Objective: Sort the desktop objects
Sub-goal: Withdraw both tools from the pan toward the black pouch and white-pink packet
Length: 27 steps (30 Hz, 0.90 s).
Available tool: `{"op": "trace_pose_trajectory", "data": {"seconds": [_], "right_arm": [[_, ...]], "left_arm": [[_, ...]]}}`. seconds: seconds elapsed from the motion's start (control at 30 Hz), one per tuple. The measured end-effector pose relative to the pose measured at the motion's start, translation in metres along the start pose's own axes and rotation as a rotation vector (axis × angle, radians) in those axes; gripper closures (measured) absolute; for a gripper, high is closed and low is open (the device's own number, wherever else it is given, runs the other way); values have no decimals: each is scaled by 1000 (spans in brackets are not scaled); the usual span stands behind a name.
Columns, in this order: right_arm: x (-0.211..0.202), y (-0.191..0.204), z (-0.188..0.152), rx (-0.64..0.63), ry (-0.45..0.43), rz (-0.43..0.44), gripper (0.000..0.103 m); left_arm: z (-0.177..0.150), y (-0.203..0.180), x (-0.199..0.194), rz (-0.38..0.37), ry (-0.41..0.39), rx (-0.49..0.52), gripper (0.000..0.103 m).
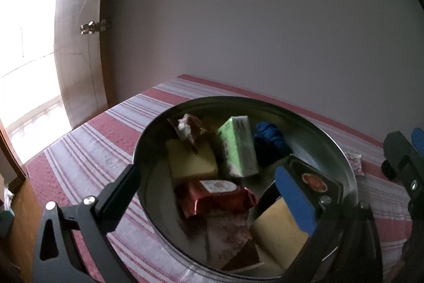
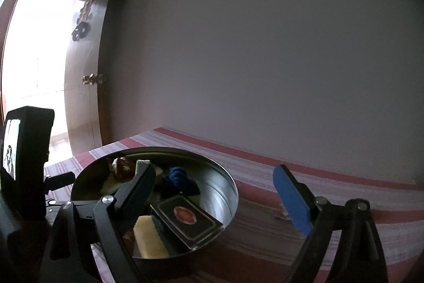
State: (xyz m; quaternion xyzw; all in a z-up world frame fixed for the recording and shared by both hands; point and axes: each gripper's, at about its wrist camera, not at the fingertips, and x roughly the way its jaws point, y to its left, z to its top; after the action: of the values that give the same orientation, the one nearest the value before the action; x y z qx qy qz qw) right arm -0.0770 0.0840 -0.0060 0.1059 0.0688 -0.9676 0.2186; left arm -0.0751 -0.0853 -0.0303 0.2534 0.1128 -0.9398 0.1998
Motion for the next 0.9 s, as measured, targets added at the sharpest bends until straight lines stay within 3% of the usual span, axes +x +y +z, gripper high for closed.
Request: {"op": "trace_pose_trajectory", "data": {"seconds": [0.23, 0.9], "right_arm": [[4, -19, -6, 33, -23, 3, 11], [2, -74, -24, 32, -28, -92, 11]], "left_arm": [[-5, -13, -3, -17, -9, 8, 1], [-20, -67, -8, -78, -39, 41, 1]]}}
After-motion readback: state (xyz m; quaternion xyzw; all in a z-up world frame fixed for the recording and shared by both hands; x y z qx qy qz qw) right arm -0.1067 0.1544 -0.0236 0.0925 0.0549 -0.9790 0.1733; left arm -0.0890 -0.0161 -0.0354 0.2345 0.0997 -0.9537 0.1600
